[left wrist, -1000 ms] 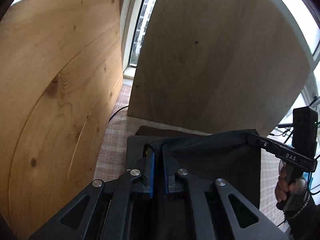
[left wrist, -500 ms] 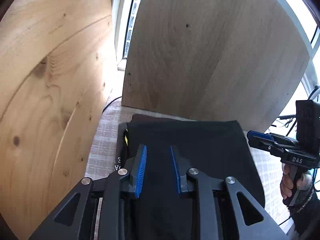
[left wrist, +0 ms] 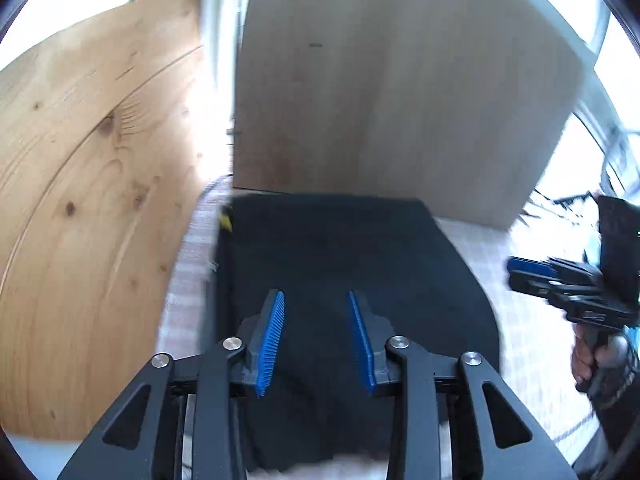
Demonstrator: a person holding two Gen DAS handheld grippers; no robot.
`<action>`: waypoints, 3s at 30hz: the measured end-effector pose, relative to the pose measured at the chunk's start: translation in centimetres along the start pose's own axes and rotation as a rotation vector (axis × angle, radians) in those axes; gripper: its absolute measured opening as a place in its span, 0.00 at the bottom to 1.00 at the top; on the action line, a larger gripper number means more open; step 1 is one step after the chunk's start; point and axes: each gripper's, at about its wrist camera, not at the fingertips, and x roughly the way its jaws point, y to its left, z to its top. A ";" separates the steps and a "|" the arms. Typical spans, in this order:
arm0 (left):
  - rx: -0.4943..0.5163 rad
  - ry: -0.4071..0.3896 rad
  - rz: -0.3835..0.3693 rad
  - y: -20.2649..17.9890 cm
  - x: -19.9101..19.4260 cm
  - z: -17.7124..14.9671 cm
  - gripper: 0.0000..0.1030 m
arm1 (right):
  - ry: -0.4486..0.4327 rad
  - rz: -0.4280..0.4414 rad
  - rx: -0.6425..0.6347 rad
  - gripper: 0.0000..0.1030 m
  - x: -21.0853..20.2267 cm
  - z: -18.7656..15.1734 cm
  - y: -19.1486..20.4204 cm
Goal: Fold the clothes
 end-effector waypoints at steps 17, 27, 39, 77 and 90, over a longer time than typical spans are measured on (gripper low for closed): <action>0.284 0.115 -0.046 -13.4 3.0 -5.7 0.39 | 0.127 0.014 -0.306 0.34 2.0 -2.4 1.8; 0.200 0.091 0.029 -10.0 1.7 -1.9 0.13 | 0.116 0.057 -0.338 0.34 3.5 -3.0 2.7; 0.146 0.033 -0.003 -8.3 -0.6 0.1 0.13 | 0.089 0.551 0.033 0.17 1.2 -0.5 0.5; -0.123 -0.106 0.001 -9.8 -10.9 -10.3 0.73 | -0.124 -0.477 0.154 0.66 -16.3 -8.9 6.1; -0.051 -0.133 0.030 -14.5 -15.3 -13.4 0.73 | -0.181 -0.477 0.253 0.66 -22.1 -14.4 7.8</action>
